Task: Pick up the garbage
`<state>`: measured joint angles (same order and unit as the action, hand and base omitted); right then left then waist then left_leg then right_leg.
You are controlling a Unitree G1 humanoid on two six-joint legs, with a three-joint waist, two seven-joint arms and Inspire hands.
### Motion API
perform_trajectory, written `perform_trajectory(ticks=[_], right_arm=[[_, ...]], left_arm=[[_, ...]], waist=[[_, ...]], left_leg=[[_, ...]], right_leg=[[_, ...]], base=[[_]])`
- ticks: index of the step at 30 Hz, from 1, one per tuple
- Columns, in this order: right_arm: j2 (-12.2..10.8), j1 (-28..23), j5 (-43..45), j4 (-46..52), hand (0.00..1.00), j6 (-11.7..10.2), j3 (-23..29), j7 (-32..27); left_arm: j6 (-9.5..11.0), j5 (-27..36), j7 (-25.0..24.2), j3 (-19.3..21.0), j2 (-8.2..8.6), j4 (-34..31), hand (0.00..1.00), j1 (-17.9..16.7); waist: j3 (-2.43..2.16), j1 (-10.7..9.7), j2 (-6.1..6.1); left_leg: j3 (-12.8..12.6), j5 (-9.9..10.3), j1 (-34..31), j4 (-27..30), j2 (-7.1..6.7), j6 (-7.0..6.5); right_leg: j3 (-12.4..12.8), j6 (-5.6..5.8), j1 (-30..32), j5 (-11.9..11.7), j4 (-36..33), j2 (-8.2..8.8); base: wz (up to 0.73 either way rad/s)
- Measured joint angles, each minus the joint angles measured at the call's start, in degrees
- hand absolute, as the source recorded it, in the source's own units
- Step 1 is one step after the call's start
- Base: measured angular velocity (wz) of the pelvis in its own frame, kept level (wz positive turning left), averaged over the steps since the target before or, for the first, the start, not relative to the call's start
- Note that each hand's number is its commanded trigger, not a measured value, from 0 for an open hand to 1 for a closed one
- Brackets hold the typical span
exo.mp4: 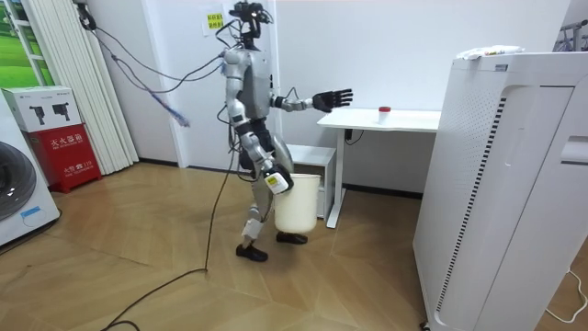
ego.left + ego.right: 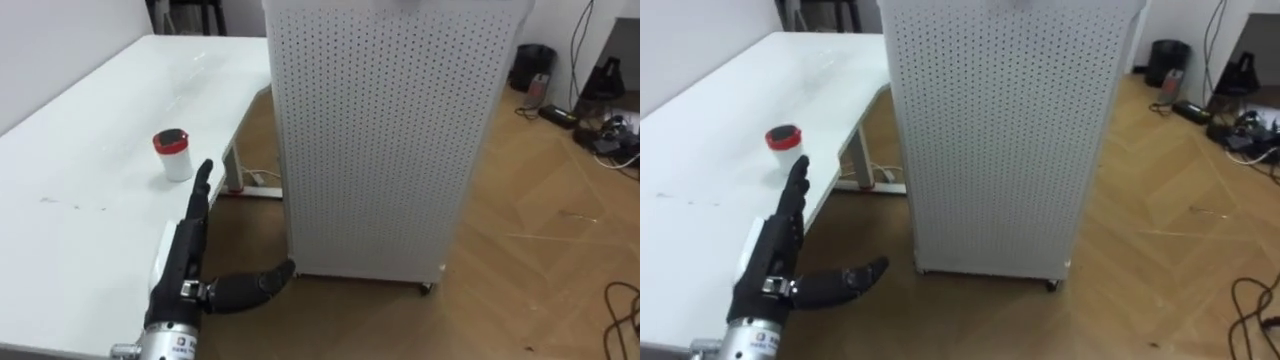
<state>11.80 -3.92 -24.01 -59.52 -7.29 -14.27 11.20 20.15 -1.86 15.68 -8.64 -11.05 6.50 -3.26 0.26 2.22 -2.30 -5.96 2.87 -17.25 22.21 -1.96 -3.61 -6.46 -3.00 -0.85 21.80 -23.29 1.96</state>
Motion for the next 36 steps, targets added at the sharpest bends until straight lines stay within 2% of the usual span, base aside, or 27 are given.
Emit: perform_trajectory(ticks=[1,3,4,5,6,8,9,10,11,12,13,14,15,16,17,18,19,20,21,24,25,29,36], right_arm=[[0.0,0.0,0.0,0.0,1.00,-0.2,-0.1,0.0],[-0.2,0.1,0.1,0.1,1.00,-0.2,-0.2,0.0],[-0.2,0.0,0.2,0.8,1.00,-0.2,-0.3,0.0],[-0.1,0.0,0.2,1.5,1.00,-0.2,-0.3,0.0],[-0.1,0.0,0.3,2.8,1.00,-0.2,-0.2,0.1],[0.0,0.2,0.3,3.5,1.00,-0.2,-0.2,0.1],[-0.2,0.4,0.2,3.6,1.00,-0.2,-0.2,0.0],[-0.2,0.6,0.3,3.6,1.00,-0.2,-0.2,-0.2],[-0.2,0.6,0.3,3.7,1.00,-0.2,-0.2,-0.4],[-0.1,0.7,0.6,3.7,1.00,-0.2,-0.1,-0.6],[0.1,1.0,0.6,3.7,1.00,-0.2,-0.1,-0.5],[0.2,1.1,0.5,3.7,1.00,-0.2,-0.1,-0.4],[0.2,1.1,0.6,3.7,1.00,-0.4,-0.2,-0.2],[0.2,0.9,0.6,3.7,1.00,-0.4,-0.4,-0.1],[0.2,0.8,0.9,3.7,1.00,-0.4,-0.5,-0.1],[0.2,0.9,1.9,3.4,1.00,-0.8,-0.7,-0.1],[0.2,0.7,2.5,2.5,1.00,-1.0,-1.1,-0.1],[0.3,0.9,2.6,2.1,1.00,-1.0,-1.3,-0.1],[0.1,1.1,2.6,1.9,1.00,-1.0,-1.4,0.0],[-0.1,1.1,3.0,1.7,1.00,-1.0,-1.4,1.1],[-0.1,1.1,3.0,1.7,1.00,-1.0,-1.4,1.6],[0.0,1.2,2.9,1.7,1.00,-1.0,-1.3,1.7],[-0.6,1.2,2.9,1.6,1.00,-1.0,-1.4,3.0]], left_arm=[[0.2,0.0,0.0,0.4,0.00,0.0,0.00,0.0],[0.2,0.0,0.0,0.8,0.03,0.0,0.00,0.0],[0.2,0.1,0.0,1.1,0.13,0.0,0.00,0.0],[0.2,0.0,0.0,1.4,0.15,0.0,0.00,0.0],[0.2,-0.1,0.0,2.0,0.19,-0.1,0.00,0.0],[0.2,-0.3,0.3,2.1,0.19,-0.3,0.00,0.0],[0.2,-1.4,1.2,2.0,0.19,-0.4,0.00,0.1],[0.2,-2.2,2.1,1.8,0.25,-0.5,0.00,0.1],[0.2,-2.4,2.5,1.7,0.30,-0.6,0.00,0.1],[0.2,-2.8,3.7,1.7,0.34,-0.9,0.00,0.2],[0.3,-2.8,5.0,1.8,0.27,-1.2,0.00,0.3],[0.4,-2.8,5.4,1.8,0.17,-1.4,0.00,0.5],[0.9,-2.8,5.9,1.8,0.00,-1.6,0.00,1.0],[1.9,-2.8,6.7,1.8,-0.08,-1.6,0.00,1.1],[2.3,-2.8,7.1,1.8,-0.14,-1.6,0.00,1.1],[2.6,-2.7,8.0,1.8,-0.29,-1.8,0.00,1.2],[2.6,-2.8,8.6,1.4,-0.21,-1.9,0.00,0.9],[2.6,-2.8,8.8,1.5,-0.20,-2.2,0.00,0.9],[2.7,-2.9,9.2,1.9,-0.22,-3.2,0.00,0.9],[2.9,-4.2,10.5,1.9,-0.23,-4.2,0.00,0.7],[2.9,-4.7,10.7,1.9,-0.23,-4.8,0.00,0.5],[2.9,-5.4,11.2,1.8,-0.22,-5.8,0.00,0.4],[2.9,-5.7,11.8,1.6,-0.24,-6.2,0.00,-0.3]], waist=[[0.07,0.4,-0.14],[0.18,1.1,-0.48],[0.24,1.6,-0.57],[0.24,1.7,-0.54],[0.23,1.9,-0.42],[0.21,2.1,-0.30],[0.27,2.1,-0.35],[0.30,2.4,-0.14],[0.48,2.3,0.28],[0.57,2.5,0.91],[0.57,2.7,1.87],[0.69,2.5,2.28],[0.73,2.5,2.62],[0.75,2.5,2.54],[0.68,2.5,2.31],[0.81,2.0,1.96],[0.45,1.3,2.04],[0.34,1.8,1.96],[0.42,2.7,1.84],[0.81,3.0,0.81],[0.75,3.0,0.38],[0.78,3.0,-0.15],[0.81,3.0,-0.56]], left_leg=[[-0.2,1.4,0.0,1.3,-0.27,-0.08],[-0.2,2.9,0.5,2.4,-0.84,-0.34],[-1.2,4.2,0.7,3.8,-0.82,-0.65],[-1.6,5.0,0.6,4.6,-0.72,-0.75],[-1.7,6.5,0.6,6.0,-0.70,-0.91],[-1.9,8.9,1.3,6.5,-0.82,-1.06],[-1.7,10.3,2.3,6.6,-1.11,-1.41],[-1.0,11.1,3.2,6.4,-1.45,-1.85],[-0.3,11.4,3.9,6.3,-1.56,-1.96],[0.8,11.6,4.9,5.4,-1.58,-2.05],[2.2,11.6,5.5,4.6,-1.48,-2.03],[3.0,11.5,5.7,4.4,-1.45,-2.03],[4.2,11.5,6.0,3.8,-1.49,-1.93],[5.2,11.4,6.7,3.2,-1.73,-1.74],[5.6,11.4,7.0,2.9,-1.93,-1.68],[7.0,11.7,7.6,2.9,-2.55,-1.18],[8.6,11.7,8.3,2.7,-2.43,-0.64],[8.8,11.5,8.7,1.8,-2.11,-0.27],[9.0,11.2,9.6,0.1,-1.51,0.42],[9.5,10.6,11.8,-2.5,-0.06,1.36],[9.7,10.6,12.2,-2.9,0.35,1.50],[10.1,10.6,13.0,-3.2,0.68,1.55],[9.7,10.6,14.3,-5.2,0.64,1.57]], right_leg=[[0.0,0.38,-0.7,0.2,0.4,0.44],[0.0,0.76,-1.8,0.4,0.5,1.19],[-0.2,1.10,-2.5,0.6,0.3,1.61],[-0.8,1.34,-2.7,0.7,0.0,1.77],[-2.5,1.90,-2.9,1.0,-2.0,2.28],[-3.9,2.47,-1.0,1.1,-9.0,3.31],[-4.8,4.01,1.4,0.1,-16.1,4.57],[-4.8,5.44,4.2,-2.7,-22.4,5.71],[-4.9,5.67,5.5,-4.3,-25.1,5.96],[-4.7,5.90,7.6,-4.2,-27.8,6.05],[-4.7,5.60,9.9,-2.0,-27.1,6.04],[-4.6,5.50,11.2,-1.3,-26.0,6.01],[-3.9,5.56,13.4,-0.9,-21.8,6.04],[-2.4,5.70,14.4,-1.2,-14.7,5.96],[-1.5,5.64,14.5,-2.0,-10.9,5.94],[-0.4,6.14,14.9,-8.1,-5.6,5.95],[-0.8,5.41,13.8,-9.0,-4.3,5.79],[-1.2,5.14,13.3,-9.1,-3.5,5.46],[-2.0,4.66,12.3,-9.4,-2.3,4.86],[-3.4,3.72,9.0,-9.9,1.1,3.49],[-4.0,3.54,8.2,-10.1,2.3,2.93],[-4.7,3.41,6.6,-10.1,3.8,2.27],[-4.6,3.67,5.8,-10.4,4.9,2.20]], base=[[-0.05],[-0.12],[-0.15],[-0.13],[0.00],[0.14],[0.30],[0.33],[0.27],[0.26],[0.29],[0.45],[0.57],[0.57],[0.61],[0.73],[0.65],[0.36],[0.00],[0.14],[0.11],[0.04],[0.00]])
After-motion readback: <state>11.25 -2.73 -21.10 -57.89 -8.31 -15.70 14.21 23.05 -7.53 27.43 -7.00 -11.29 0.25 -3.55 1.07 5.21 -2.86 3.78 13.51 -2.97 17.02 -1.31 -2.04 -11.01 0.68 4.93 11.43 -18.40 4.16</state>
